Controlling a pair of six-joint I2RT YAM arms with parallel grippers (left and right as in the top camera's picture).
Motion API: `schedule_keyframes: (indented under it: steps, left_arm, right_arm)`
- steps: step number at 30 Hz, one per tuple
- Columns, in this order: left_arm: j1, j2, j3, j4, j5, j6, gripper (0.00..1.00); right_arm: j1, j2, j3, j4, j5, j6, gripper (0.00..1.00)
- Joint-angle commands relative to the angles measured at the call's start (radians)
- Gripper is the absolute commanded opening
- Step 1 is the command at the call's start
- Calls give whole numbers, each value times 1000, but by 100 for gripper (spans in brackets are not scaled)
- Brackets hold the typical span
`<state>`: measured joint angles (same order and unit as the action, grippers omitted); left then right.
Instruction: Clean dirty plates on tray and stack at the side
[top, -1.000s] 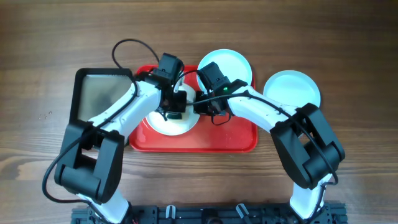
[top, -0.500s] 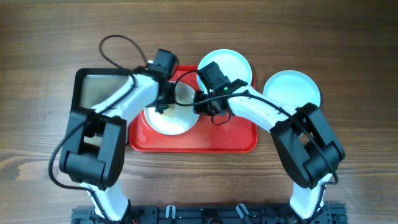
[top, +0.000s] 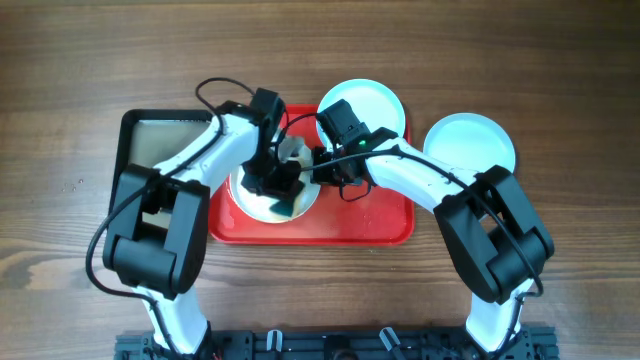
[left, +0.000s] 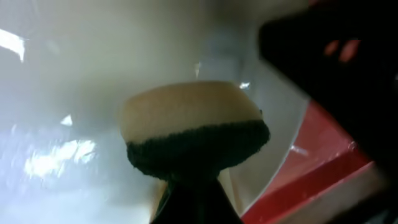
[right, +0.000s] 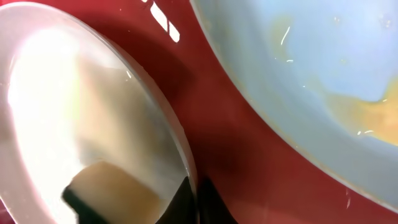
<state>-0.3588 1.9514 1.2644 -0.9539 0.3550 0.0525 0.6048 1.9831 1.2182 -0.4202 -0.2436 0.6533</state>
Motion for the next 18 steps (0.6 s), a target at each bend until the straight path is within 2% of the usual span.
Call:
schedule_keyframes:
  steps: [1,3,6,7,10,12,14,16,18]
  left_arm:
    - [-26,20,-8,122,-43,-53,4]
    - [-23,20,-8,236,-203,-129,4]
    - [-23,20,-8,324,-431,-202,4]
    - [-23,20,-8,343,-552,-248,4]
    - [-23,20,-8,326,-772,-405,4]
    - [-23,20,-8,267,-809,-502,4]
    - [-23,20,-8,137,-801,-618,4]
    - [-23,20,-8,33,-750,-637,4]
    - [-23,20,-8,-73,-629,-612,4]
  right_arm:
    - [-2,20,11,12,-43,-20,4]
    - [-2,20,11,12,-45,-22,4]
    - [-2,20,11,13,-45,-22,4]
    - [-2,20,11,13,-45,-23,4]
    - [-2,20,11,12,-45,-26,4]
    - [-2,20,11,12,-45,-25,4]
    - [-2,20,11,12,-45,-25,5]
    - [-2,20,11,12,-45,-25,4]
    - [-2,20,11,13,-45,-25,4]
